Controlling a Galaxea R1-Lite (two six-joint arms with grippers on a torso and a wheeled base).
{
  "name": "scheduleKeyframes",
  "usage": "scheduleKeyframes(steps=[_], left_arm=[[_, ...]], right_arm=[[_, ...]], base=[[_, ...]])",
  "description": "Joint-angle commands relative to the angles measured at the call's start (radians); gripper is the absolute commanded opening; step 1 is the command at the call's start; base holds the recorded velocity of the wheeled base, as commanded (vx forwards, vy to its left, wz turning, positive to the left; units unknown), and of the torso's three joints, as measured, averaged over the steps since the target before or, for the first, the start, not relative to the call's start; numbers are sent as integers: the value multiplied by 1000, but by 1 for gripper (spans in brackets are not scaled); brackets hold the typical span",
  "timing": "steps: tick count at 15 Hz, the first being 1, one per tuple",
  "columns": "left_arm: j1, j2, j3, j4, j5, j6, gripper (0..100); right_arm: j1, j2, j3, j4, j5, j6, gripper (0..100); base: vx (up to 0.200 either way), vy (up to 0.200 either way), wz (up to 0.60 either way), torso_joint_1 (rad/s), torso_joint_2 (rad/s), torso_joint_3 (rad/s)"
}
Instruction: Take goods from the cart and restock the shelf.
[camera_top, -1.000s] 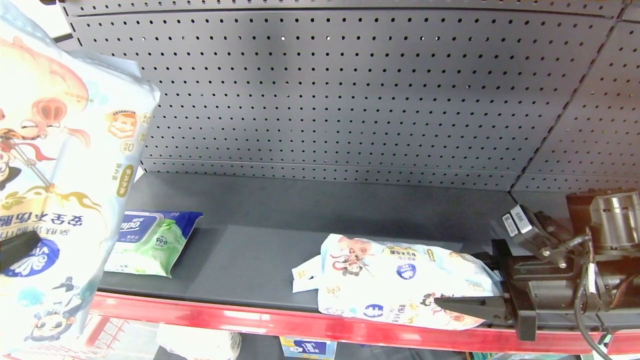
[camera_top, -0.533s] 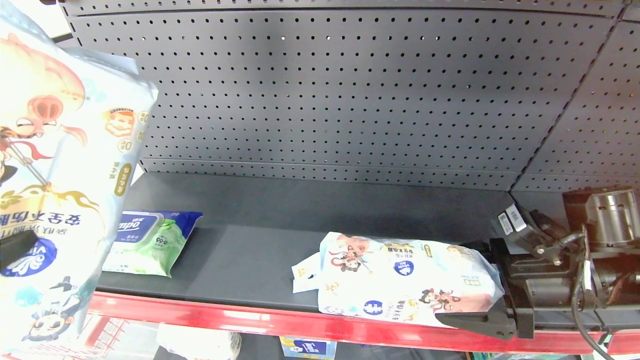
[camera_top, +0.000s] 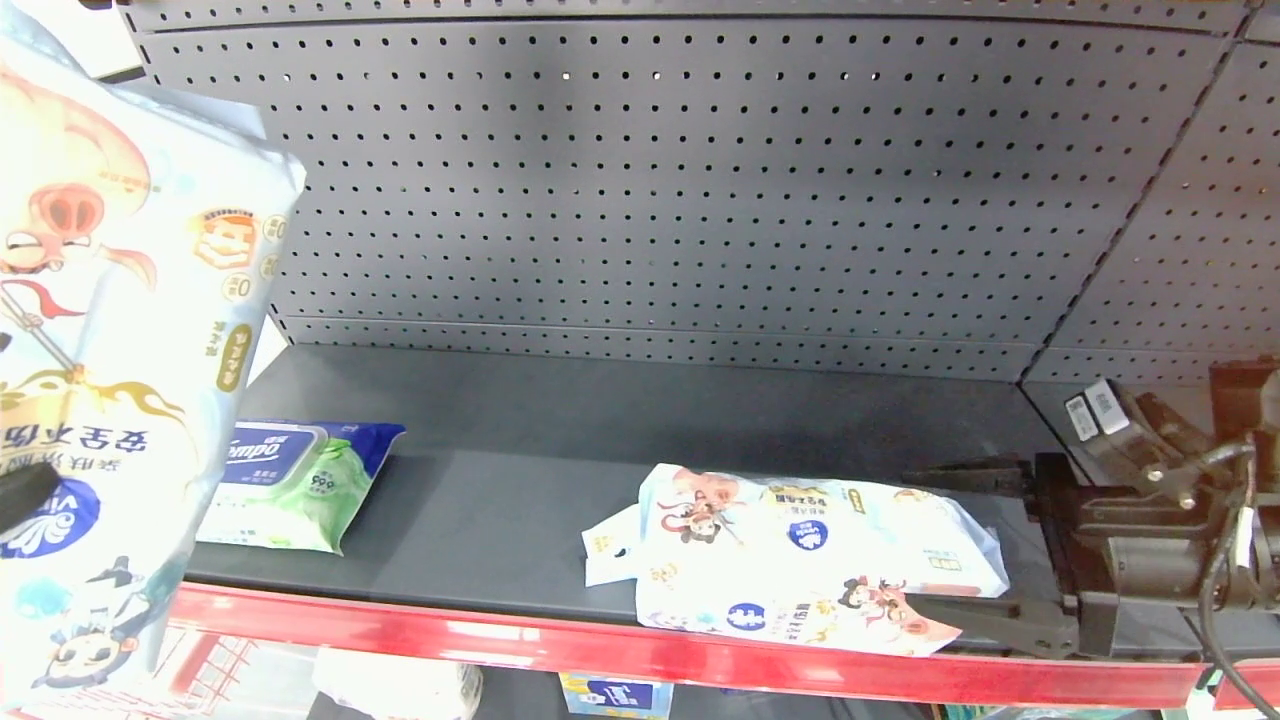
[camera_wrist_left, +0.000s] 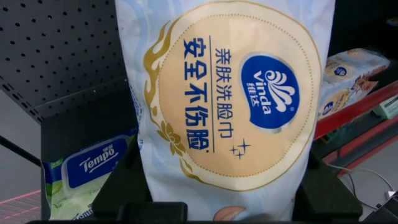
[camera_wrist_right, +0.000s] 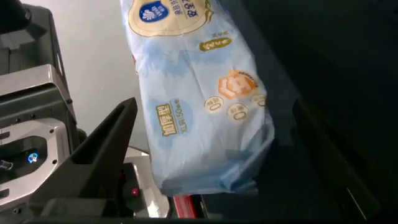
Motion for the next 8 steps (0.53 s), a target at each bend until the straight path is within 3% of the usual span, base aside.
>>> scheduleKeyframes(steps=[1,4,7,8], left_arm=[[0,-2,1,0,1,0,0],[0,-2,0,0,-24,0,0],[-2,13,1,6,-90,6,0],[-2,47,0,6,-111,9,0]], right_arm=[[-17,-90,12,0,3,34,100],[-54,-190,11,0,-2,89,100],[-166,-292,23,-1,-98,101,100],[-240,-366,51,-1,-140,112,100]], base=[[0,0,0,0,0,0],[0,0,0,0,0,0],[0,0,0,0,0,0],[0,0,0,0,0,0]])
